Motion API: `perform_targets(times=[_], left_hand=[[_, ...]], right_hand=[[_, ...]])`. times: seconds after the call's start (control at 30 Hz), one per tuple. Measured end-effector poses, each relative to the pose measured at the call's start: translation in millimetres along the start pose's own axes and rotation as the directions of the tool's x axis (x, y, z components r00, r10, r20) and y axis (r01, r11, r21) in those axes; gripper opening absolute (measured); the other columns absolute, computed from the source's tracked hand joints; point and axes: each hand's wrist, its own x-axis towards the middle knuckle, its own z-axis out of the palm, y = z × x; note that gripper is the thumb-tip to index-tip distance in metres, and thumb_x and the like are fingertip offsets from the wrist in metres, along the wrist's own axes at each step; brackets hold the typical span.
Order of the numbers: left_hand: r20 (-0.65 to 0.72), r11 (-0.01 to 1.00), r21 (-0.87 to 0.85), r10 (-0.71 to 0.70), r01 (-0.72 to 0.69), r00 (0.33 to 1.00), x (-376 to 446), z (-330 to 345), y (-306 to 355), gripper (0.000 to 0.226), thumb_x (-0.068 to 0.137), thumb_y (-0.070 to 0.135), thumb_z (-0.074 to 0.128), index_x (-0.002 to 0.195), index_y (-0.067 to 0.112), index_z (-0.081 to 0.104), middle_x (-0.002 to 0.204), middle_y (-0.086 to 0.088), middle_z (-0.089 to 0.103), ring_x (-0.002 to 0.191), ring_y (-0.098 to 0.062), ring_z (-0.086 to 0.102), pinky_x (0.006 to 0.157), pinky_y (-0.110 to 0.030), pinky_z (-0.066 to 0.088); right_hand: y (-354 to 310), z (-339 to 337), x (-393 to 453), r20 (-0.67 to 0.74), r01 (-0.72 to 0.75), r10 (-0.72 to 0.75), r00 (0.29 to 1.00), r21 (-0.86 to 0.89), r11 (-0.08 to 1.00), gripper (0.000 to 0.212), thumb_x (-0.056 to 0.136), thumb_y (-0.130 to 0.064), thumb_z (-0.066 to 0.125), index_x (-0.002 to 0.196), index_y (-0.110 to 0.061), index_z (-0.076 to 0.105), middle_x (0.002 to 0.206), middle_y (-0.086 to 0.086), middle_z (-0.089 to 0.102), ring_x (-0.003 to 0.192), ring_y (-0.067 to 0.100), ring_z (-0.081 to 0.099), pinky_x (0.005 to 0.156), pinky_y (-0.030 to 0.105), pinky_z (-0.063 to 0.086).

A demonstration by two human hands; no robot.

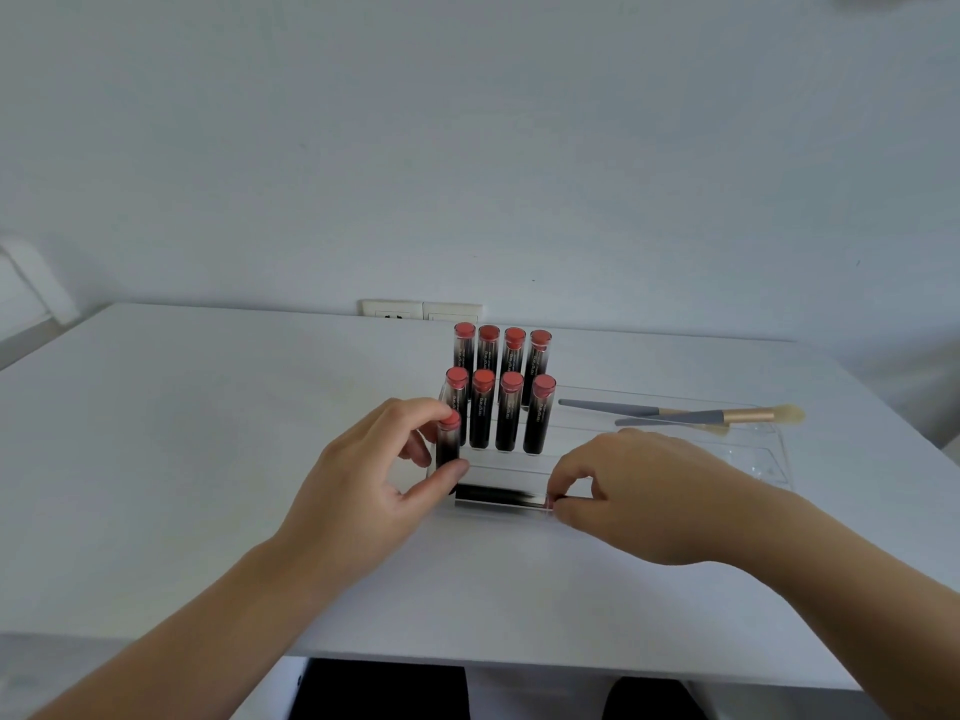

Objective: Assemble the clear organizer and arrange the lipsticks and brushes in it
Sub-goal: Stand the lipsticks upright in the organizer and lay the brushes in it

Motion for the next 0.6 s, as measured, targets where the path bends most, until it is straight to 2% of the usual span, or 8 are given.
perform_targets(times=[0.1,0.33,0.47,0.6], left_hand=[[-0.012,1.000,-0.009,0.003,-0.003,1.000,-0.7,2.2,-0.6,0.044,0.081,0.030,0.081,0.118,0.027,0.056,0.101,0.040,0.053,0.087,0.007,0.059,0.080,-0.003,0.041],[-0.001,1.000,0.023,0.004,-0.004,1.000,-2.9,4.4,-1.4,0.039,0.084,0.037,0.079,0.114,0.029,0.056,0.098,0.037,0.054,0.084,0.009,0.057,0.076,-0.004,0.041],[0.037,0.997,0.072,0.004,-0.006,0.999,-2.4,2.6,0.2,0.036,0.083,0.048,0.067,0.113,0.032,0.054,0.077,0.012,0.060,0.067,-0.006,0.056,0.062,-0.022,0.046],[-0.006,0.995,0.101,-0.015,0.015,1.000,-2.1,1.1,1.4,0.038,0.081,0.049,0.070,0.110,0.030,0.055,0.063,0.007,0.051,0.057,-0.011,0.053,0.056,-0.015,0.040]], right_hand=[[2.2,2.2,1.9,0.013,-0.024,0.023,1.000,0.068,0.997,0.020,0.095,-0.051,0.051,0.101,-0.039,0.065,0.073,-0.024,0.051,0.073,-0.005,0.049,0.063,0.019,0.038],[3.1,2.9,1.1,0.012,-0.033,0.032,0.999,0.087,0.996,0.011,0.095,-0.049,0.053,0.097,-0.040,0.059,0.073,-0.025,0.048,0.077,-0.006,0.047,0.060,0.015,0.032],[3.6,2.9,-1.2,-0.017,-0.051,0.053,0.998,0.092,0.994,0.012,0.093,-0.052,0.056,0.097,-0.041,0.059,0.068,-0.024,0.045,0.071,-0.005,0.046,0.058,0.016,0.030],[5.2,3.3,-6.2,-0.083,-0.073,0.077,0.994,0.045,0.996,0.022,0.090,-0.058,0.056,0.106,-0.042,0.058,0.070,-0.023,0.045,0.074,-0.001,0.047,0.061,0.019,0.035]])
